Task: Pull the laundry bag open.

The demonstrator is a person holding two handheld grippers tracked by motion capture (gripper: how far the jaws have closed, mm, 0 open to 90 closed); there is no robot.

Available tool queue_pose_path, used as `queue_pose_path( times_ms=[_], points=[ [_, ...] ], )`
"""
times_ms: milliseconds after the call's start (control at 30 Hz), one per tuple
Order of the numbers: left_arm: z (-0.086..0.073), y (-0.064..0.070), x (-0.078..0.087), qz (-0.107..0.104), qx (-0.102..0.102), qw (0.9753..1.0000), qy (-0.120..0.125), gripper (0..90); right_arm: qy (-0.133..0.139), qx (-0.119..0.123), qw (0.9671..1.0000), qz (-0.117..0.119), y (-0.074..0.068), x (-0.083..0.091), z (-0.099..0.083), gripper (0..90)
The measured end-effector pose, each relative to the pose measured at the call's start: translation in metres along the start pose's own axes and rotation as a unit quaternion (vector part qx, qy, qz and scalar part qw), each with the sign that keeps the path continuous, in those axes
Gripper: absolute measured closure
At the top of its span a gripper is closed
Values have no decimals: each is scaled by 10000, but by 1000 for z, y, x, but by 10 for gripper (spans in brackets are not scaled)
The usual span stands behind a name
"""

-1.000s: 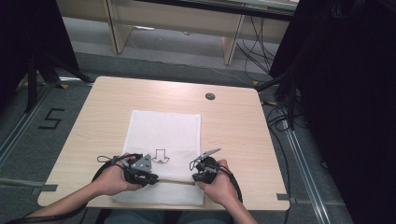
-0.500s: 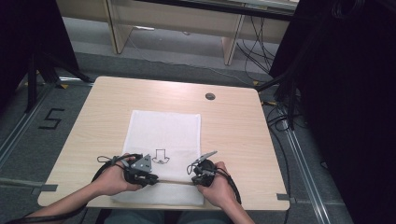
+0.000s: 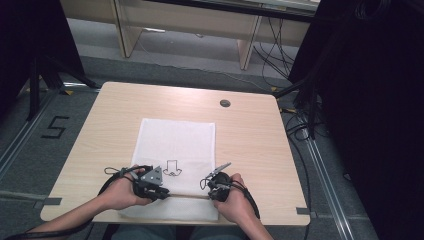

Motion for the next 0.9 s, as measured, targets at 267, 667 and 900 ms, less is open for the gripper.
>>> queue_pose_path(
  times_ms=[267,667,900],
  points=[
    [0,0,1,-87,42,10000,6,817,105,183,9998,-17,5,-1,0,900],
    [-5,-1,7,-104,26,9999,-17,817,80,193,9998,-28,5,-1,0,900],
    [-21,-6,18,-20,179,9997,-157,817,87,184,9998,-13,5,-1,0,900]
  ],
)
Point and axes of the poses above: each handheld gripper's, and its own axes: x roughly backward along the jaws, z roughly out of its top, y roughly to its right, the point moved 3 cm from there along -x, roughly forward along the jaws, and after that the axes turned 2 degrees about -x, right-handed, at the moved point
